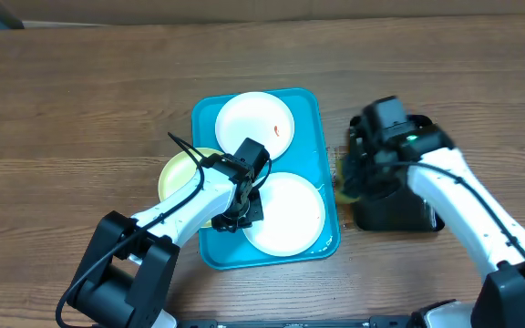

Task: Clean dirty plates on tray and stack at the side

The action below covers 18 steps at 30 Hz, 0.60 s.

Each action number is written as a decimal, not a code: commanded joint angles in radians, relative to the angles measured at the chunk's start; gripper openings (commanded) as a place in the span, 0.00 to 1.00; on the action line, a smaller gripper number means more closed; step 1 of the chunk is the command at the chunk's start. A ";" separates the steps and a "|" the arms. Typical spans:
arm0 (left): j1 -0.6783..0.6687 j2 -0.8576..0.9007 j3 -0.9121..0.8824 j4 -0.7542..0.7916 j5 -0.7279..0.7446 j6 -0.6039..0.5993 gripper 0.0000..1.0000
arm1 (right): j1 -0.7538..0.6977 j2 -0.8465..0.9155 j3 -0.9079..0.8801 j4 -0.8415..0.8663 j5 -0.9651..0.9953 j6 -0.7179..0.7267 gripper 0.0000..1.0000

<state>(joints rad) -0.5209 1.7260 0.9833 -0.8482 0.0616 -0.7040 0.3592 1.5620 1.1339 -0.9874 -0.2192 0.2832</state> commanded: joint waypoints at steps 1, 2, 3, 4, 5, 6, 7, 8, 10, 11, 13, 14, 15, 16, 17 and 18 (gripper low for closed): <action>0.012 0.019 -0.023 0.011 -0.065 -0.025 0.04 | 0.134 0.000 -0.024 0.047 -0.005 0.162 0.04; 0.012 0.019 -0.023 0.012 -0.066 -0.030 0.04 | 0.166 0.001 -0.035 0.067 0.026 0.210 0.04; 0.012 0.019 -0.023 0.012 -0.065 -0.030 0.04 | 0.202 0.003 -0.049 0.090 0.069 0.267 0.04; 0.012 0.019 -0.023 0.012 -0.066 -0.030 0.04 | 0.231 0.004 -0.063 0.110 0.108 0.318 0.04; 0.012 0.019 -0.023 0.012 -0.066 -0.030 0.04 | 0.260 0.006 -0.083 0.136 0.145 0.366 0.04; 0.012 0.019 -0.023 0.013 -0.066 -0.030 0.04 | 0.280 0.007 -0.100 0.159 0.168 0.400 0.04; 0.012 0.019 -0.023 0.013 -0.066 -0.030 0.04 | 0.302 0.012 -0.121 0.188 0.187 0.432 0.04; 0.012 0.019 -0.023 0.013 -0.066 -0.031 0.04 | 0.318 0.018 -0.142 0.218 0.190 0.456 0.04; 0.012 0.019 -0.023 0.013 -0.066 -0.035 0.04 | 0.335 0.033 -0.180 0.263 0.188 0.517 0.04; 0.012 0.019 -0.023 0.013 -0.066 -0.037 0.04 | 0.340 0.046 -0.197 0.280 0.189 0.541 0.04; 0.012 0.019 -0.023 0.013 -0.066 -0.037 0.04 | 0.340 0.076 -0.217 0.296 0.188 0.578 0.04; 0.012 0.019 -0.023 0.013 -0.065 -0.037 0.04 | 0.334 0.097 -0.220 0.294 0.188 0.595 0.04; 0.012 0.019 -0.023 0.012 -0.065 -0.037 0.04 | 0.332 0.109 -0.220 0.294 0.186 0.606 0.04; 0.012 0.019 -0.023 0.012 -0.066 -0.037 0.04 | 0.327 0.121 -0.220 0.295 0.183 0.610 0.04; 0.012 0.019 -0.023 0.012 -0.066 -0.037 0.04 | 0.322 0.129 -0.220 0.293 0.180 0.620 0.04; 0.012 0.019 -0.023 0.012 -0.066 -0.037 0.04 | 0.312 0.134 -0.219 0.277 0.182 0.650 0.04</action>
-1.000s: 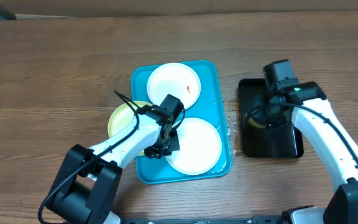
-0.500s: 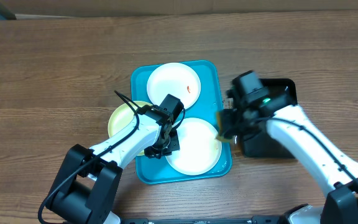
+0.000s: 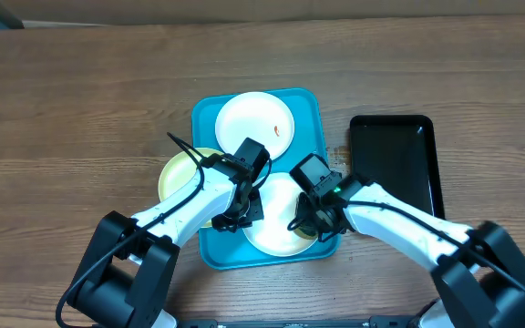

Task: Clean dirty plates on tray and stack at the side

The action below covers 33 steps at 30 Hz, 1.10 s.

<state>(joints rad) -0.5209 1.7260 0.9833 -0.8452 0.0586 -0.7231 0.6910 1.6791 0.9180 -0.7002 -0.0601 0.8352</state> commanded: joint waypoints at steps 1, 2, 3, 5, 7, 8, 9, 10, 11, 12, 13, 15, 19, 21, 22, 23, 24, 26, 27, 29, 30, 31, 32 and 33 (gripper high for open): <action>0.012 0.019 -0.023 0.008 -0.063 -0.018 0.04 | -0.031 0.019 -0.003 -0.026 0.026 0.123 0.04; 0.012 0.019 -0.023 0.008 -0.063 -0.018 0.04 | -0.047 0.020 -0.003 -0.048 0.034 0.153 0.04; 0.012 0.019 -0.023 0.008 -0.062 -0.018 0.04 | -0.065 0.019 -0.003 -0.068 0.037 0.177 0.04; 0.012 0.019 -0.023 0.008 -0.062 -0.018 0.04 | -0.104 0.019 0.001 -0.103 0.038 0.184 0.04; 0.012 0.019 -0.023 0.008 -0.062 -0.018 0.04 | -0.130 0.019 0.008 -0.126 0.050 0.150 0.04; 0.012 0.019 -0.023 0.008 -0.062 -0.018 0.04 | -0.137 0.019 0.016 -0.130 0.060 0.113 0.04; 0.012 0.019 -0.023 0.008 -0.062 -0.018 0.04 | -0.138 0.016 0.024 -0.132 0.070 0.082 0.04; 0.012 0.019 -0.023 0.008 -0.062 -0.018 0.04 | -0.137 0.011 0.036 -0.133 0.090 0.046 0.04; 0.012 0.019 -0.023 0.009 -0.062 -0.018 0.04 | -0.131 0.003 0.046 -0.134 0.109 0.013 0.04; 0.012 0.019 -0.023 0.009 -0.062 -0.018 0.04 | -0.125 -0.006 0.055 -0.134 0.121 -0.018 0.04; 0.012 0.019 -0.023 0.008 -0.062 -0.018 0.04 | -0.116 -0.018 0.064 -0.136 0.127 -0.047 0.04; 0.012 0.019 -0.023 0.008 -0.062 -0.018 0.04 | -0.108 -0.053 0.076 -0.138 0.129 -0.082 0.04; 0.012 0.019 -0.023 0.008 -0.062 -0.018 0.04 | -0.126 -0.148 0.089 -0.159 0.128 -0.111 0.04; 0.012 0.019 -0.023 0.008 -0.062 -0.015 0.04 | -0.151 -0.190 0.092 -0.170 0.127 -0.117 0.04; 0.012 0.019 -0.023 0.008 -0.062 -0.011 0.04 | -0.164 -0.207 0.092 -0.170 0.124 -0.134 0.04; 0.012 0.019 -0.023 0.008 -0.062 -0.005 0.04 | -0.183 -0.227 0.092 -0.170 0.121 -0.152 0.04; 0.012 0.019 -0.023 0.008 -0.062 0.000 0.04 | -0.203 -0.246 0.092 -0.170 0.119 -0.168 0.04; 0.012 0.019 -0.021 0.007 -0.061 0.019 0.04 | -0.248 -0.278 0.092 -0.170 0.119 -0.196 0.04; 0.012 0.019 -0.019 0.005 -0.057 0.031 0.04 | -0.280 -0.294 0.092 -0.169 0.119 -0.214 0.05; 0.010 0.018 -0.013 0.004 -0.045 0.052 0.04 | -0.330 -0.304 0.092 -0.169 0.119 -0.236 0.06; 0.010 0.018 -0.010 0.004 -0.037 0.067 0.04 | -0.360 -0.304 0.091 -0.168 0.119 -0.253 0.07; 0.010 0.018 -0.004 0.002 -0.031 0.074 0.04 | -0.388 -0.299 0.089 -0.164 0.121 -0.272 0.08; 0.010 0.018 0.002 -0.005 -0.032 0.074 0.04 | -0.410 -0.294 0.086 -0.162 0.127 -0.279 0.08; 0.010 0.018 0.010 -0.013 -0.032 0.074 0.04 | -0.436 -0.283 0.079 -0.153 0.127 -0.288 0.08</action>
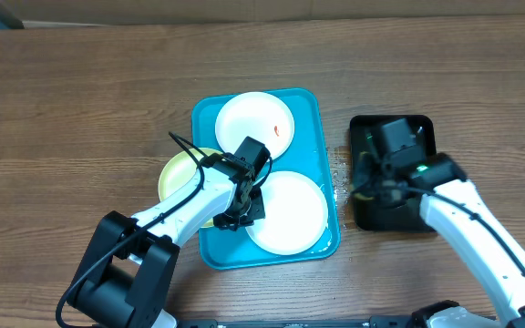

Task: Clean dirty plates on tray and stack at the side

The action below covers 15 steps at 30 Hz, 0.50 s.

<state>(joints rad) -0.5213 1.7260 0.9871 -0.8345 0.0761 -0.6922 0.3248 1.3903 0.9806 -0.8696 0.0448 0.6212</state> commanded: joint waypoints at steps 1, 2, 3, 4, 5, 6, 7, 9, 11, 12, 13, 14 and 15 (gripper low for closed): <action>0.010 0.018 0.013 -0.031 -0.050 0.044 0.04 | -0.093 0.017 0.006 0.029 0.023 -0.077 0.08; 0.010 0.018 0.021 -0.035 -0.050 0.059 0.04 | -0.114 0.033 -0.008 0.044 0.022 -0.076 0.08; 0.010 0.018 0.029 -0.042 -0.050 0.066 0.04 | -0.127 0.047 -0.018 0.054 0.021 -0.076 0.08; 0.010 0.018 0.040 -0.056 -0.051 0.069 0.04 | -0.143 0.069 -0.028 0.064 0.021 -0.076 0.08; 0.010 0.018 0.050 -0.061 -0.051 0.082 0.04 | -0.155 0.094 -0.033 0.066 0.021 -0.076 0.08; 0.010 0.018 0.073 -0.081 -0.051 0.098 0.04 | -0.171 0.142 -0.035 0.069 0.021 -0.076 0.07; 0.010 0.018 0.085 -0.087 -0.050 0.108 0.04 | -0.176 0.162 -0.035 0.072 0.022 -0.076 0.07; 0.009 0.018 0.106 -0.102 -0.050 0.117 0.04 | -0.179 0.191 -0.035 0.075 0.018 -0.076 0.13; 0.008 0.018 0.127 -0.119 -0.050 0.123 0.04 | -0.179 0.196 -0.035 0.071 -0.016 -0.081 0.29; 0.008 0.016 0.136 -0.128 -0.050 0.125 0.04 | -0.180 0.191 -0.033 0.067 -0.024 -0.101 0.33; 0.008 0.013 0.146 -0.139 -0.050 0.128 0.04 | -0.180 0.183 -0.026 0.059 -0.019 -0.106 0.35; 0.008 0.011 0.153 -0.143 -0.050 0.136 0.04 | -0.182 0.174 -0.017 0.050 -0.016 -0.107 0.36; 0.006 0.005 0.162 -0.151 -0.050 0.140 0.04 | -0.185 0.160 -0.004 0.039 -0.017 -0.115 0.37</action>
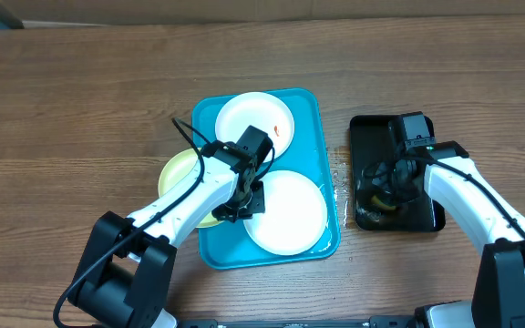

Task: Clean dirty plates on tray and stack at the side

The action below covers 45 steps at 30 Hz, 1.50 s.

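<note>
A blue tray (203, 246) holds two white plates. The far plate (249, 123) has a red smear near its right rim; the near plate (290, 214) looks clean. My left gripper (245, 199) sits at the near plate's left rim and looks shut on it. A pale yellow plate (179, 173) lies just left of the tray, partly under my left arm. My right gripper (378, 182) hangs over the black tray (425, 217). A yellowish sponge (378, 209) is right below its fingers; the view does not show whether they grip it.
The black tray stands right of the blue tray with a narrow strip of wet-looking wood between them. Bare wooden table lies at the far side and far left. My left arm's cable loops over the yellow plate.
My right gripper has moved slightly right, further over the black tray, and the sponge now shows at that tray's near end. My left wrist has shifted a little toward the far plate.
My right gripper was first at the black tray's left edge with the sponge. Then it was on the near white plate with the sponge, then back over the black tray, where it still is. My left gripper stayed at the near plate's left rim throughout.
</note>
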Each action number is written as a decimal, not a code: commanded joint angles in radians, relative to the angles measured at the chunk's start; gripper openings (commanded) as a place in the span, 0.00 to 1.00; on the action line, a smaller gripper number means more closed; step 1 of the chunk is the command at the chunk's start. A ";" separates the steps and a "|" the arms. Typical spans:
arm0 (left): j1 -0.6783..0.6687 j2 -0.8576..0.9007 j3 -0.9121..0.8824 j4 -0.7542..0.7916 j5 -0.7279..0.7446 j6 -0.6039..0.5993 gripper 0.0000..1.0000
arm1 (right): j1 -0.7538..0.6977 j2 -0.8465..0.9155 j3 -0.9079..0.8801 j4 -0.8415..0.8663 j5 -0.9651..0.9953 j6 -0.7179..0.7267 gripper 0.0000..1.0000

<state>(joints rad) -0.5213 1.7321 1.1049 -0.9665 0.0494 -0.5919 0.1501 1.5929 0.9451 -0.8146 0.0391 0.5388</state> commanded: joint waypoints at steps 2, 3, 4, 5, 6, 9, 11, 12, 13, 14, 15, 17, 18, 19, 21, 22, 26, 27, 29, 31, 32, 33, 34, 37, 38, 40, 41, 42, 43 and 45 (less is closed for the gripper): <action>0.003 -0.006 0.064 -0.031 -0.023 0.057 0.04 | -0.018 -0.076 0.061 -0.049 -0.014 -0.050 0.38; 0.003 -0.008 0.074 -0.038 -0.023 0.064 0.04 | -0.025 -0.101 0.082 -0.074 -0.015 -0.050 0.38; 0.003 -0.011 0.090 -0.051 -0.023 0.066 0.04 | -0.032 -0.128 0.102 -0.098 -0.017 -0.050 0.38; 0.003 -0.013 0.103 -0.061 -0.023 0.075 0.04 | -0.042 -0.157 0.124 -0.124 -0.020 -0.051 0.40; 0.003 -0.015 0.121 -0.077 -0.023 0.084 0.04 | -0.051 -0.185 0.143 -0.146 -0.028 -0.054 0.44; 0.003 -0.016 0.185 -0.124 -0.024 0.109 0.04 | -0.100 -0.278 0.196 -0.208 -0.060 -0.080 0.54; 0.000 -0.016 0.235 -0.147 -0.024 0.132 0.04 | -0.156 -0.340 0.217 -0.245 -0.061 -0.080 0.67; -0.002 -0.016 0.256 -0.155 -0.027 0.140 0.04 | -0.183 -0.363 0.220 -0.260 -0.069 -0.080 0.72; -0.006 -0.016 0.288 -0.166 -0.028 0.153 0.04 | -0.223 -0.390 0.220 -0.281 -0.085 -0.080 0.74; -0.009 -0.016 0.316 -0.176 -0.031 0.160 0.04 | -0.258 -0.409 0.220 -0.302 -0.099 -0.080 0.74; -0.010 -0.016 0.338 -0.183 -0.031 0.167 0.04 | -0.281 -0.418 0.220 -0.315 -0.108 -0.080 0.74; -0.015 -0.016 0.387 -0.197 -0.031 0.171 0.04 | -0.350 -0.436 0.219 -0.345 -0.137 -0.093 0.74; -0.016 -0.016 0.409 -0.201 -0.031 0.171 0.04 | -0.376 -0.438 0.219 -0.351 -0.154 -0.107 0.74; -0.017 -0.016 0.431 -0.202 -0.030 0.173 0.04 | -0.404 -0.439 0.219 -0.356 -0.174 -0.127 0.74; -0.017 -0.016 0.468 -0.194 -0.019 0.173 0.04 | -0.442 -0.437 0.219 -0.363 -0.200 -0.151 0.74; -0.018 -0.016 0.483 -0.181 -0.009 0.174 0.04 | -0.458 -0.437 0.219 -0.366 -0.203 -0.151 0.74; -0.039 -0.016 0.510 -0.090 -0.001 0.170 0.04 | -0.475 -0.437 0.219 -0.369 -0.202 -0.154 0.74; -0.049 -0.016 0.510 -0.062 -0.001 0.166 0.04 | -0.475 -0.437 0.219 -0.370 -0.202 -0.154 0.74; -0.079 -0.014 0.510 0.005 -0.018 0.159 0.04 | -0.475 -0.437 0.219 -0.370 -0.201 -0.154 0.74; -0.114 -0.011 0.510 0.056 -0.066 0.140 0.04 | -0.475 -0.437 0.219 -0.370 -0.201 -0.154 0.74; -0.135 -0.008 0.510 0.086 -0.097 0.138 0.04 | -0.475 -0.437 0.219 -0.370 -0.201 -0.154 0.74; -0.160 -0.002 0.510 0.115 -0.134 0.134 0.04 | -0.475 -0.437 0.219 -0.370 -0.201 -0.154 0.74; -0.179 0.003 0.510 0.136 -0.165 0.131 0.04 | -0.475 -0.437 0.219 -0.372 -0.201 -0.154 0.74; -0.245 0.029 0.510 0.207 -0.260 0.132 0.04 | -0.475 -0.437 0.219 -0.378 -0.201 -0.154 0.74; -0.261 0.037 0.510 0.224 -0.285 0.132 0.04 | -0.475 -0.437 0.219 -0.382 -0.201 -0.154 0.74; -0.291 0.061 0.510 0.256 -0.349 0.132 0.04 | -0.475 -0.437 0.219 -0.389 -0.201 -0.154 0.74; -0.304 0.075 0.510 0.275 -0.377 0.137 0.04 | -0.475 -0.437 0.219 -0.393 -0.201 -0.154 0.74; -0.317 0.092 0.510 0.304 -0.405 0.157 0.04 | -0.475 -0.437 0.219 -0.398 -0.201 -0.154 0.74; -0.325 0.103 0.510 0.326 -0.422 0.179 0.04 | -0.475 -0.437 0.219 -0.401 -0.201 -0.154 0.74; -0.347 0.129 0.510 0.383 -0.474 0.241 0.04 | -0.475 -0.437 0.219 -0.406 -0.201 -0.154 0.74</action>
<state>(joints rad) -0.8452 1.8183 1.5917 -0.6331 -0.2802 -0.4290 -0.3210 1.1587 1.1553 -1.2201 -0.1535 0.3916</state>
